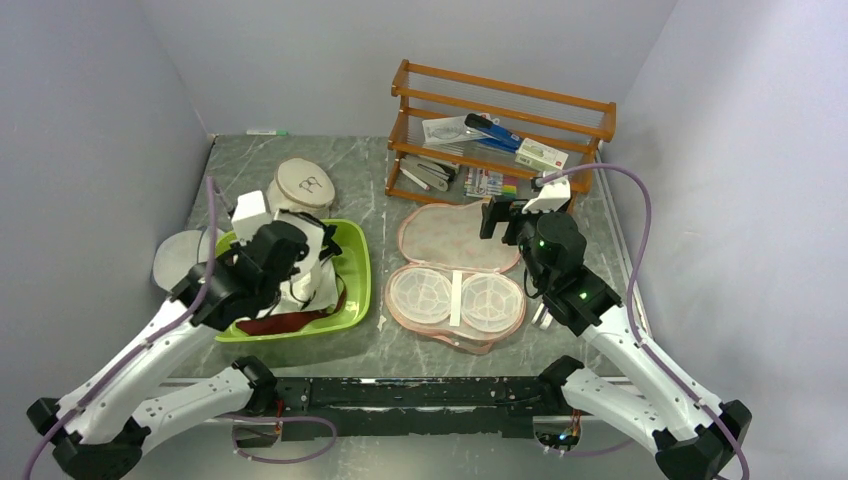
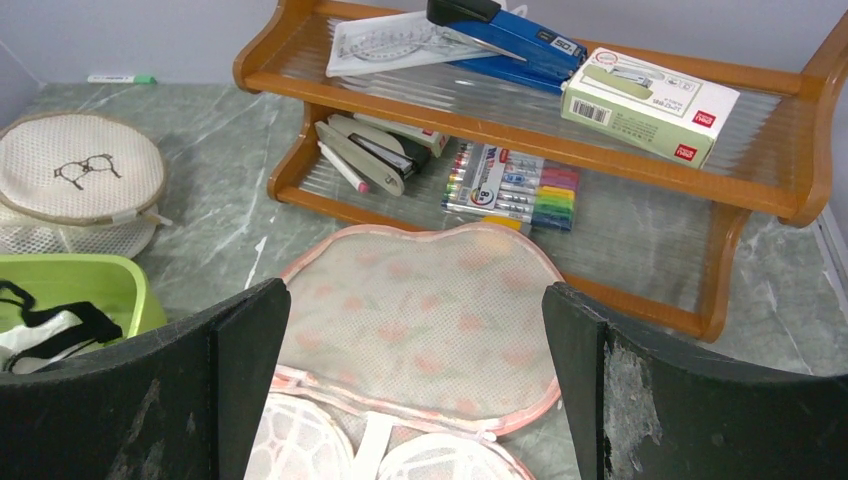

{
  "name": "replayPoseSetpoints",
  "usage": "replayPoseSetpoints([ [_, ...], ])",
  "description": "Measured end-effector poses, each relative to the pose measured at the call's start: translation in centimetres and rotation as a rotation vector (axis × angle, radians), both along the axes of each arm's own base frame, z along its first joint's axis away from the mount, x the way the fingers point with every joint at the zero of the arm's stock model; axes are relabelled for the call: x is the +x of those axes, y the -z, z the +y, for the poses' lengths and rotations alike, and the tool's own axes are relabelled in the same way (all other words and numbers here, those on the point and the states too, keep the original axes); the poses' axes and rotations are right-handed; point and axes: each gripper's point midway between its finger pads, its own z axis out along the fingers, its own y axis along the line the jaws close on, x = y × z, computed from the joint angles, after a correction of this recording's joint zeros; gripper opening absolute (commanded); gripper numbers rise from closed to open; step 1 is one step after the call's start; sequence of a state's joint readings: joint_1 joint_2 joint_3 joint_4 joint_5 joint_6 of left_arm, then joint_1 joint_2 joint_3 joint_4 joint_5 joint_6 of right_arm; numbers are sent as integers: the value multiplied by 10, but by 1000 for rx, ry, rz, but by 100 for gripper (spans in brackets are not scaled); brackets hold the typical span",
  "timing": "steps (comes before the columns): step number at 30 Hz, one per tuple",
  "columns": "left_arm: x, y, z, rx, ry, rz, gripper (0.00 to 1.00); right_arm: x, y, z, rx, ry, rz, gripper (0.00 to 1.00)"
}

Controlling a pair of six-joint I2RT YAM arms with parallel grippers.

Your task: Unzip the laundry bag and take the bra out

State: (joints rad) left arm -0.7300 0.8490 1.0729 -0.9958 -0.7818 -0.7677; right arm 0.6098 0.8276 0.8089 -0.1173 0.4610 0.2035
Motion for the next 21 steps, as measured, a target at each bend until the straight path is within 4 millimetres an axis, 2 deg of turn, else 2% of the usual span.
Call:
replayPoseSetpoints([
  [10,-20,119,-15,-83,-137,266,8,0,0,2,1,-9,2,100],
  [13,-25,146,-19,-93,-160,323,18,1,2,3,-2,-13,7,100],
  [16,-27,161,-22,-95,-175,364,31,2,6,5,-7,-21,17,100],
  [21,-25,166,-35,-139,-148,382,72,3,10,8,-13,-31,30,100],
])
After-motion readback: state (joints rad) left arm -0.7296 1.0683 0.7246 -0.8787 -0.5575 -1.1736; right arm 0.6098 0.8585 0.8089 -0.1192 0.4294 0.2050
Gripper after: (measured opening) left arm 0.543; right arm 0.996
